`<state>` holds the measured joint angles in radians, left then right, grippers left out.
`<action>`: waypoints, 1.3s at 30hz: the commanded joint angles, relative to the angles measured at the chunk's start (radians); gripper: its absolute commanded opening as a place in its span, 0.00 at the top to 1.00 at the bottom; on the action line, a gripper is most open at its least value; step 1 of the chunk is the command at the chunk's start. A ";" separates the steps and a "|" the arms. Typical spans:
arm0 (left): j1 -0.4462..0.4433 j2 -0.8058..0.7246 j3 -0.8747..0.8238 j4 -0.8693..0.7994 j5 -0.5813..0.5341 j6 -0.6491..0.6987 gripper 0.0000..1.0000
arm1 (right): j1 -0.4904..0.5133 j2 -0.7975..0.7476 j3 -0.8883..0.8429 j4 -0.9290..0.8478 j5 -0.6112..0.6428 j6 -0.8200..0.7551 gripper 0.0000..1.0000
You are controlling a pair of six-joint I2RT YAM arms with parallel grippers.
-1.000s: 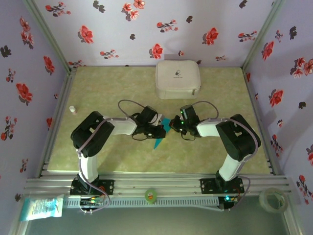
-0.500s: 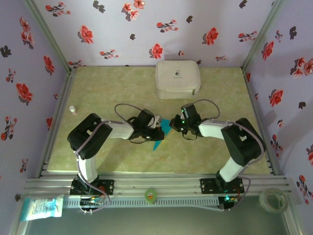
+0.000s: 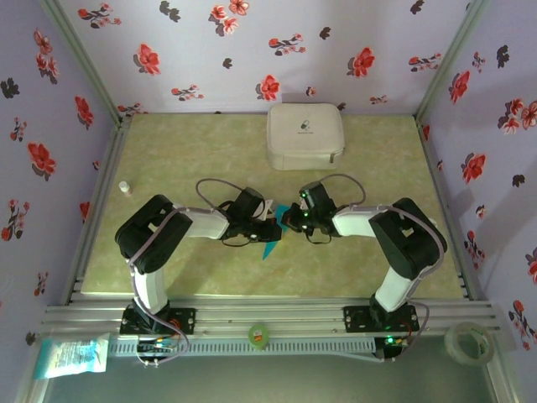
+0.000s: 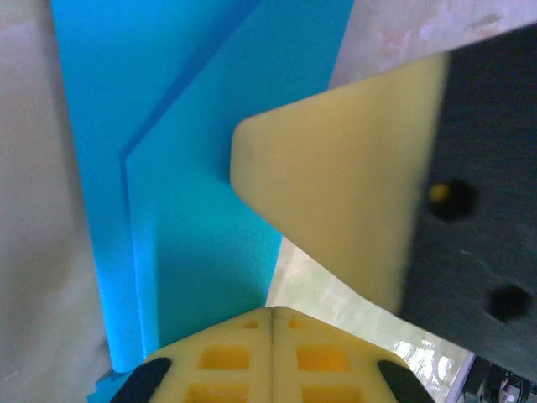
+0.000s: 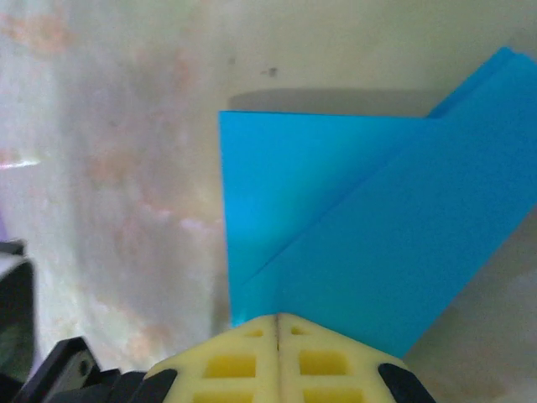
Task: Fold a paper plane with a square sheet of paper (pick it up from the middle)
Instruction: Fold the wing for the fifth time at the center of the table.
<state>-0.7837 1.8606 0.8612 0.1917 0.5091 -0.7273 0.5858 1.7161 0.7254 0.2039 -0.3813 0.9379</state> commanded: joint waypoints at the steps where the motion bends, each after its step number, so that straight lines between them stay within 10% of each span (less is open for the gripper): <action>1: -0.008 0.017 -0.043 -0.108 -0.015 -0.005 1.00 | -0.030 0.027 -0.014 0.000 0.045 -0.016 1.00; 14: -0.010 0.034 -0.047 -0.092 0.009 -0.007 1.00 | -0.209 0.043 -0.017 0.080 0.002 0.000 0.99; 39: -0.006 -0.006 -0.013 -0.125 0.010 -0.020 1.00 | -0.077 0.028 -0.048 0.084 -0.043 -0.003 1.00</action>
<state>-0.7834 1.8591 0.8547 0.2005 0.5274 -0.7319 0.5209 1.7042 0.6640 0.3107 -0.3962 0.9691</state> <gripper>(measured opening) 0.047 0.046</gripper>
